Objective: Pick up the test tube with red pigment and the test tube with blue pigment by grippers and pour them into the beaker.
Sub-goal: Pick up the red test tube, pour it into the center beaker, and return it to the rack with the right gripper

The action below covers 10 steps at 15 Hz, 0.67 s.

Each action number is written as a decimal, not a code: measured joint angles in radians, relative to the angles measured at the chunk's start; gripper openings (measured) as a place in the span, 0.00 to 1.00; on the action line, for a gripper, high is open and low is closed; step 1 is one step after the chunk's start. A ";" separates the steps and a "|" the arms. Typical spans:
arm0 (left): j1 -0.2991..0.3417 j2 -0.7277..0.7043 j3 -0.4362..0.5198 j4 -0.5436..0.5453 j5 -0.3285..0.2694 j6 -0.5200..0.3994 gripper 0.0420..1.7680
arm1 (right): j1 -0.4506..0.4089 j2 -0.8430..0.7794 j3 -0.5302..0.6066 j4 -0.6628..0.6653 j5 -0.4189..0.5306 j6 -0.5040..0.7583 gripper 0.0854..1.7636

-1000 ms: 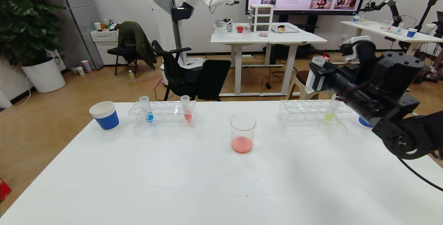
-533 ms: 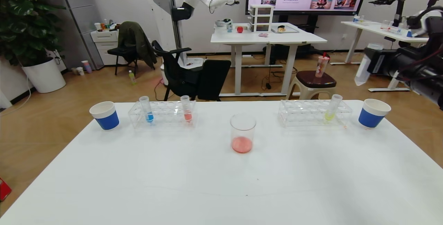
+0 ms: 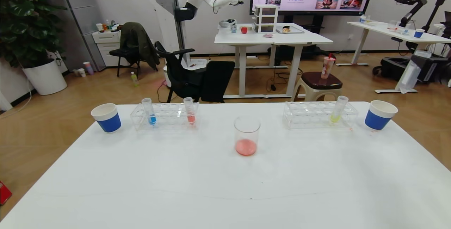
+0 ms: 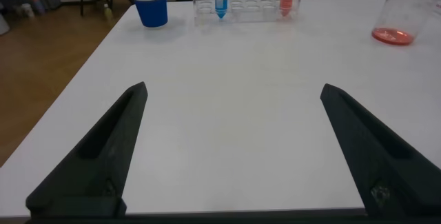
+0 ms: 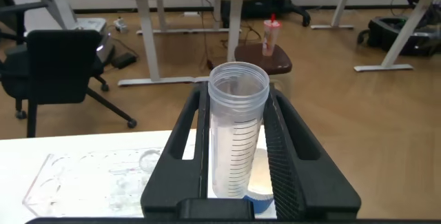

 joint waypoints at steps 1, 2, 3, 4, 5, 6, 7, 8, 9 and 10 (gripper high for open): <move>0.000 0.000 0.000 0.000 0.000 0.000 0.99 | -0.013 0.017 0.000 -0.003 -0.001 -0.003 0.25; 0.000 0.000 0.000 0.000 0.000 0.000 0.99 | -0.023 0.039 0.000 -0.012 -0.003 -0.006 0.25; 0.000 0.000 0.000 0.000 0.000 0.000 0.99 | -0.030 0.063 -0.002 -0.031 -0.003 -0.006 0.25; 0.000 0.000 0.000 0.000 0.000 0.000 0.99 | -0.035 0.091 -0.003 -0.070 -0.004 -0.007 0.25; 0.000 0.000 0.000 0.000 0.000 0.000 0.99 | -0.040 0.126 -0.005 -0.124 -0.004 -0.007 0.25; 0.000 0.000 0.000 0.000 0.000 0.000 0.99 | -0.046 0.164 -0.008 -0.174 -0.004 -0.008 0.25; 0.000 0.000 0.000 0.000 0.000 0.000 0.99 | -0.052 0.204 -0.011 -0.217 -0.004 -0.010 0.25; 0.000 0.000 0.000 0.000 0.000 0.000 0.99 | -0.060 0.247 -0.016 -0.255 -0.004 -0.015 0.25; 0.000 0.000 0.000 0.000 0.000 0.001 0.99 | -0.065 0.286 -0.024 -0.283 -0.003 -0.018 0.25; 0.000 0.000 0.000 0.000 0.000 0.000 0.99 | -0.069 0.326 -0.038 -0.306 -0.003 -0.020 0.25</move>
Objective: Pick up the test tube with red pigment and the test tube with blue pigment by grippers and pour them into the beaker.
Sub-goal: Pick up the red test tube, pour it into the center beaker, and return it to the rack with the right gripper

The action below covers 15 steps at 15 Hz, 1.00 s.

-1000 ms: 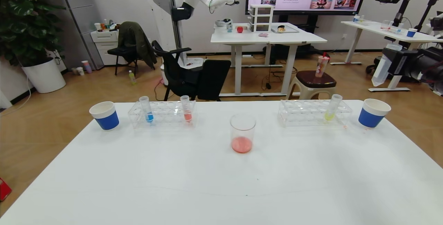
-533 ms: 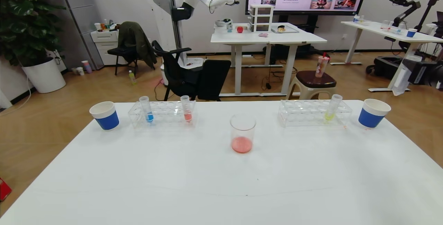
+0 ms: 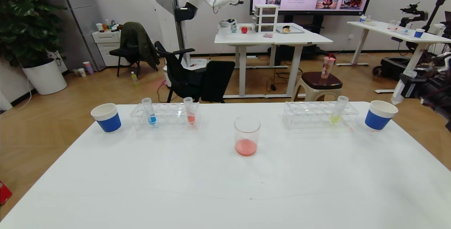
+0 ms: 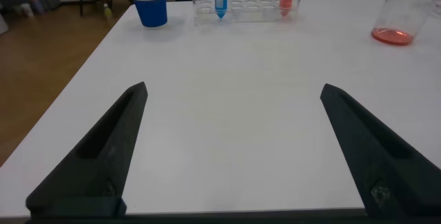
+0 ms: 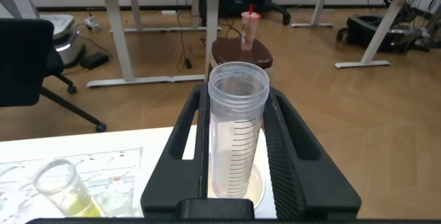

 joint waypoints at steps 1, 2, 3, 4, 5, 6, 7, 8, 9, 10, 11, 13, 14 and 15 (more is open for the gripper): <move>0.000 0.000 0.000 0.000 0.000 0.000 0.99 | -0.004 0.032 -0.015 -0.011 0.000 -0.001 0.25; 0.000 0.000 0.000 0.000 0.000 0.000 0.99 | -0.009 0.059 -0.025 -0.017 0.000 -0.002 0.25; 0.000 0.000 0.000 0.000 0.000 0.000 0.99 | -0.013 0.080 -0.030 -0.019 0.001 -0.002 0.25; 0.000 0.000 0.000 0.000 0.000 0.000 0.99 | -0.015 0.098 -0.034 -0.021 0.001 -0.001 0.25; 0.000 0.000 0.000 0.000 0.000 0.000 0.99 | -0.016 0.113 -0.035 -0.030 0.001 -0.001 0.25; 0.000 0.000 0.000 0.000 0.000 0.000 0.99 | -0.016 0.124 -0.034 -0.041 0.001 -0.001 0.25; 0.000 0.000 0.000 0.000 0.000 0.000 0.99 | -0.017 0.132 -0.029 -0.045 0.003 -0.001 0.25; 0.000 0.000 0.000 0.000 0.000 0.000 0.99 | -0.020 0.139 -0.025 -0.046 0.003 -0.001 0.25; 0.000 0.000 0.000 0.000 0.000 0.000 0.99 | -0.020 0.143 -0.021 -0.048 0.001 -0.001 0.25; 0.000 0.000 0.000 0.000 0.000 0.000 0.99 | -0.020 0.145 -0.013 -0.049 0.002 -0.001 0.25; 0.000 0.000 0.000 0.000 0.000 0.000 0.99 | -0.019 0.147 -0.006 -0.051 0.002 -0.001 0.25; 0.000 0.000 0.000 0.000 0.000 0.000 0.99 | -0.019 0.149 0.005 -0.067 0.002 -0.002 0.29; 0.000 0.000 0.000 0.000 0.000 0.000 0.99 | -0.019 0.149 0.008 -0.069 0.002 -0.002 0.41; 0.000 0.000 0.000 0.000 0.000 0.000 0.99 | -0.018 0.149 0.011 -0.072 0.004 -0.003 0.61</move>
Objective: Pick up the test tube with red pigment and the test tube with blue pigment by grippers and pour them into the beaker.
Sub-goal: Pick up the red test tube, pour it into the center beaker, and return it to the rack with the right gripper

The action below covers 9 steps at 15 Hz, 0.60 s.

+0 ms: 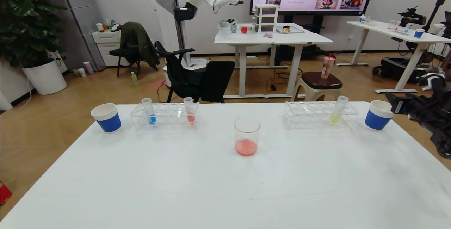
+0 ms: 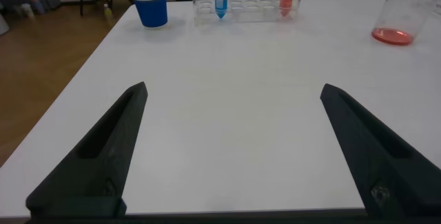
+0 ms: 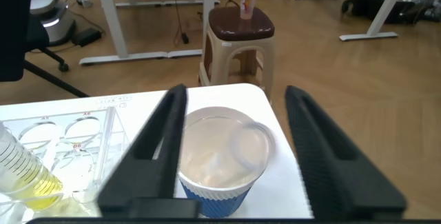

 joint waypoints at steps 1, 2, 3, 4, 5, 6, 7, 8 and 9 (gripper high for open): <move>0.000 0.000 0.000 0.000 0.000 0.000 0.99 | 0.000 0.000 0.005 -0.019 0.003 0.001 0.82; 0.000 0.000 0.000 0.000 0.000 0.000 0.99 | -0.001 0.000 0.009 -0.060 0.015 0.003 0.95; 0.000 0.000 0.000 0.000 0.000 0.000 0.99 | -0.006 0.001 0.015 -0.103 0.043 0.004 0.98; 0.000 0.000 0.000 0.000 0.000 0.000 0.99 | -0.008 0.004 0.023 -0.137 0.068 0.002 0.98; 0.000 0.000 0.000 0.000 0.000 0.000 0.99 | -0.006 0.006 0.028 -0.151 0.075 0.001 0.98; 0.000 0.000 0.000 0.000 0.000 0.000 0.99 | 0.001 0.006 0.029 -0.153 0.076 0.001 0.98; 0.000 0.000 0.000 0.000 0.000 0.000 0.99 | 0.012 0.001 0.026 -0.152 0.076 0.001 0.98; 0.000 0.000 0.000 0.000 0.000 0.000 0.99 | 0.027 -0.011 0.023 -0.147 0.076 0.002 0.98; 0.000 0.000 0.000 0.000 0.000 0.000 0.99 | 0.048 -0.029 0.021 -0.137 0.073 0.002 0.98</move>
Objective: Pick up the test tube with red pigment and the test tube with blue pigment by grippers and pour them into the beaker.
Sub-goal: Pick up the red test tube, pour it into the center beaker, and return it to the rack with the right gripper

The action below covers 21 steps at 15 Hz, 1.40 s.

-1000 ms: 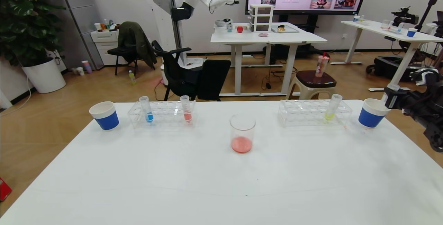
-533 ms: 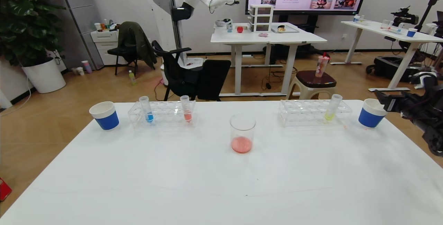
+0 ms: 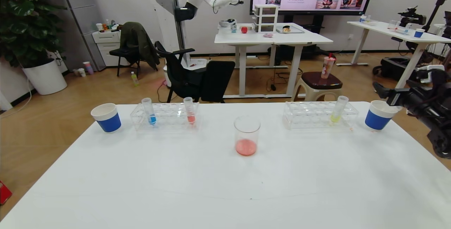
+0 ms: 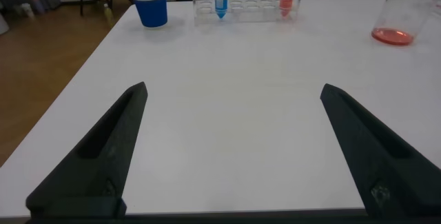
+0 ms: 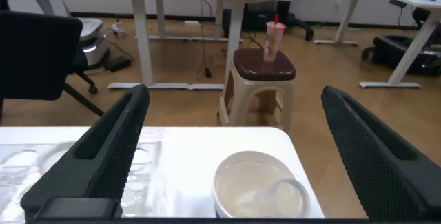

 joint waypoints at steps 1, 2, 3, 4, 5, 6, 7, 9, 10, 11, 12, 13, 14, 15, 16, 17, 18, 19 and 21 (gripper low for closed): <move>0.000 0.000 0.000 0.000 0.000 0.000 0.99 | 0.028 -0.026 -0.001 0.021 -0.005 0.002 0.98; 0.000 0.000 0.000 0.000 0.000 0.000 0.99 | 0.059 -0.055 0.001 0.042 -0.010 0.005 0.98; 0.000 0.000 0.000 0.000 0.000 0.000 0.99 | 0.098 -0.090 0.009 0.063 -0.022 0.006 0.98; 0.000 0.000 0.000 0.000 0.000 0.000 0.99 | 0.142 -0.124 0.021 0.077 -0.050 0.007 0.98; 0.000 0.000 0.000 0.000 0.000 0.000 0.99 | 0.181 -0.154 0.034 0.082 -0.085 0.008 0.98; 0.000 0.000 0.000 0.000 0.000 0.000 0.99 | 0.219 -0.184 0.050 0.083 -0.121 0.008 0.98; 0.000 0.000 0.000 0.000 0.000 0.000 0.99 | 0.249 -0.215 0.073 0.083 -0.144 0.008 0.98; 0.000 0.000 0.000 0.000 0.000 0.000 0.99 | 0.289 -0.289 0.128 0.084 -0.158 0.007 0.98; 0.000 0.000 0.000 0.000 0.000 0.000 0.99 | 0.302 -0.332 0.156 0.084 -0.160 0.007 0.98; 0.000 0.000 0.000 0.000 0.000 0.000 0.99 | 0.311 -0.384 0.187 0.086 -0.161 0.007 0.98; 0.000 0.000 0.000 0.000 0.000 0.000 0.99 | 0.316 -0.440 0.217 0.089 -0.161 0.006 0.98; 0.000 0.000 0.000 0.000 0.000 0.000 0.99 | 0.317 -0.507 0.252 0.100 -0.163 0.006 0.98; 0.000 0.000 0.000 0.000 0.000 0.000 0.99 | 0.319 -0.574 0.286 0.114 -0.163 0.006 0.98; 0.000 0.000 0.000 0.000 0.000 0.000 0.99 | 0.319 -0.647 0.324 0.134 -0.163 0.006 0.98; 0.000 0.000 0.000 0.000 0.000 0.000 0.99 | 0.322 -0.723 0.366 0.154 -0.163 0.006 0.98; 0.000 0.000 0.000 0.000 0.000 0.000 0.99 | 0.324 -0.807 0.416 0.176 -0.164 0.004 0.98; 0.000 0.000 0.000 0.000 0.000 0.000 0.99 | 0.326 -0.884 0.466 0.189 -0.164 0.003 0.98; 0.000 0.000 0.000 0.000 0.000 0.000 0.99 | 0.328 -0.961 0.517 0.198 -0.164 0.001 0.98; 0.000 0.000 0.000 0.000 0.000 0.000 0.99 | 0.326 -1.119 0.623 0.209 -0.164 -0.002 0.98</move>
